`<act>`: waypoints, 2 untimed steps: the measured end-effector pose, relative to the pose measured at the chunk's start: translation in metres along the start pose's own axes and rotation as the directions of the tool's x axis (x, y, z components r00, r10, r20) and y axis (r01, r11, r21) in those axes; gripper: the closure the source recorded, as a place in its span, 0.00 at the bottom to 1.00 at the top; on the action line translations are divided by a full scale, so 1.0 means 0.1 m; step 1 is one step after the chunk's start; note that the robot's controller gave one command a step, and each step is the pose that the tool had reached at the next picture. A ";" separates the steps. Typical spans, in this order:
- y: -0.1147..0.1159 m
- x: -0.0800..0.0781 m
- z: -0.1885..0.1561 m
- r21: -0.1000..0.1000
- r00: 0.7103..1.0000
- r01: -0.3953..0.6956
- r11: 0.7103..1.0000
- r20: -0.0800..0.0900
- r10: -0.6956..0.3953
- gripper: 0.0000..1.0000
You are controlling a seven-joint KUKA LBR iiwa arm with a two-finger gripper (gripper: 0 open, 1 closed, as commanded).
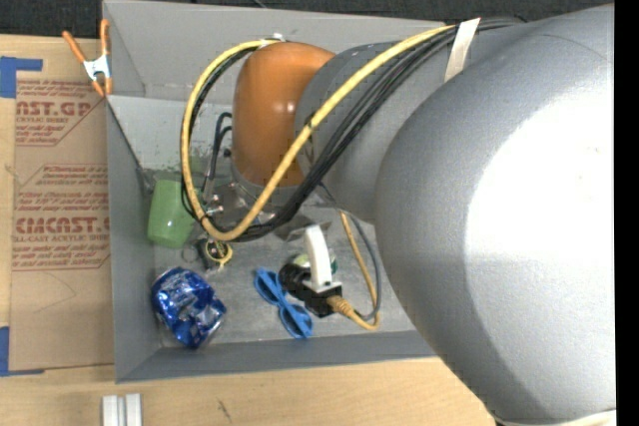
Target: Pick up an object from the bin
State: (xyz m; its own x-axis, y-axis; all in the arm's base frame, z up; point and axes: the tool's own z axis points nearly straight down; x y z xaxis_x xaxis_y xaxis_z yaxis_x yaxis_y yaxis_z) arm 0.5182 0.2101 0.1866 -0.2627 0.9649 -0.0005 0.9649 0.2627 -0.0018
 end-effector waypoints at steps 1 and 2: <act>0.19 0.18 0.12 0.001 0.938 -0.346 0.938 0.001 0.346 1.00; 0.30 -0.10 0.83 0.003 0.938 0.347 0.938 0.000 -0.347 1.00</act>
Offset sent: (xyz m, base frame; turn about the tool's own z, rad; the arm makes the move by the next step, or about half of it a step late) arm 0.0145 0.0224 -0.0111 0.3558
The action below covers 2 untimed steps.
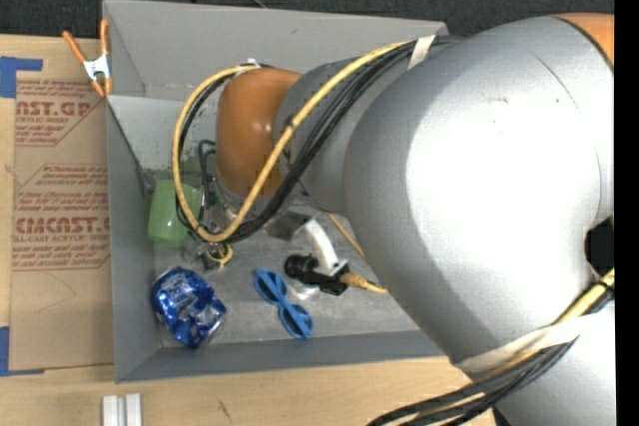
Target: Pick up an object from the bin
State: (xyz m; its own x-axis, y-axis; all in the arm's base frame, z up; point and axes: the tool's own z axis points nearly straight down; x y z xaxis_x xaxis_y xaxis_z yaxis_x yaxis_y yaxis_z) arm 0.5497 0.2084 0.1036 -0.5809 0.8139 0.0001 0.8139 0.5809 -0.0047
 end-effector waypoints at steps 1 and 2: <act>-0.48 -0.22 -0.87 -0.006 0.969 0.248 0.969 0.005 -0.248 1.00; -0.51 0.44 -0.64 -0.003 0.877 0.480 0.877 -0.001 -0.480 1.00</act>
Offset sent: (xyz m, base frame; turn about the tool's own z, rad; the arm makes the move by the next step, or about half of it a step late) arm -0.0273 -0.0445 0.0851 -0.2508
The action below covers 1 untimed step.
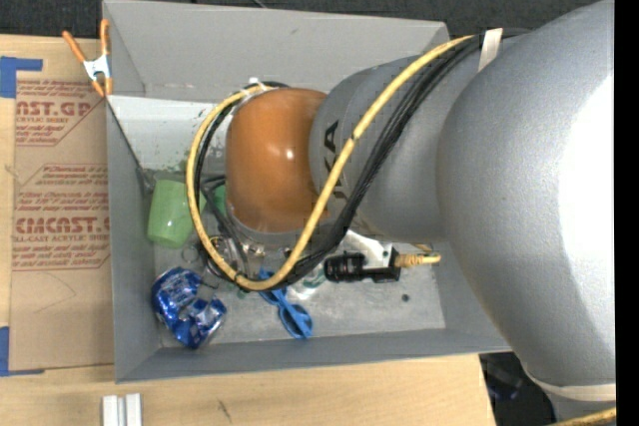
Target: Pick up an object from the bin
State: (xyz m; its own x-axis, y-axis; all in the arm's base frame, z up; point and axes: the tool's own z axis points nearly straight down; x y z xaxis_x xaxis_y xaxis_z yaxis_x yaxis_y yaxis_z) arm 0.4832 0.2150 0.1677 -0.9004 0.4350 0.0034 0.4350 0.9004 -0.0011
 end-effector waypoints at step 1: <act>0.26 -0.09 -0.28 -0.003 0.969 -0.247 0.969 0.003 0.247 1.00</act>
Offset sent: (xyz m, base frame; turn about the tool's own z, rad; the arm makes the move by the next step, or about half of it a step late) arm 0.0193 0.0183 0.0281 0.2517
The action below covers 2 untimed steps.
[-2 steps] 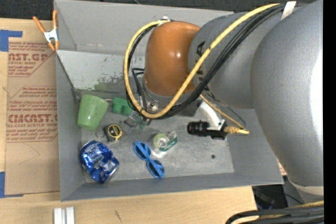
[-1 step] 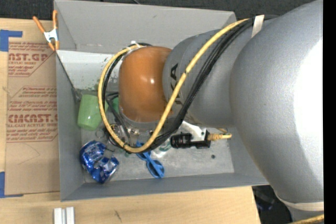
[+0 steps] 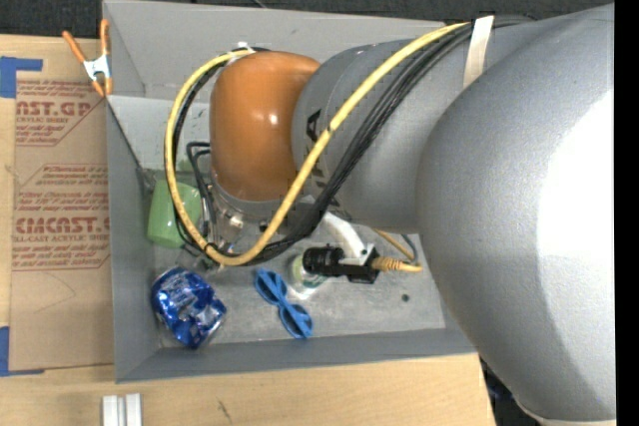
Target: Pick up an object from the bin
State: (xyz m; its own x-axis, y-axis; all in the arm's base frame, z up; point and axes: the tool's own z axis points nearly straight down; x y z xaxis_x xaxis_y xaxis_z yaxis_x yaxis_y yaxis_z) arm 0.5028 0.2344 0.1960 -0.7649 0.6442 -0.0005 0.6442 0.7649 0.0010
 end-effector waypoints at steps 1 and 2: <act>-0.40 -0.21 -0.09 0.001 0.905 0.426 0.905 -0.001 -0.426 1.00; -0.17 -0.03 0.43 0.004 1.000 0.005 1.000 -0.003 -0.005 1.00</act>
Offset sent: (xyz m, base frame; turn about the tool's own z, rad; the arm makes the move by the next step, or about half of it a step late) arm -0.0100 -0.0435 0.0089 -0.4401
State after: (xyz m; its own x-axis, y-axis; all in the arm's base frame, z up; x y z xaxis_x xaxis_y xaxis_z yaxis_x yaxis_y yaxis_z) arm 0.4938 0.2197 0.1533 -0.7681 0.6404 0.0021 0.6404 0.7681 -0.0033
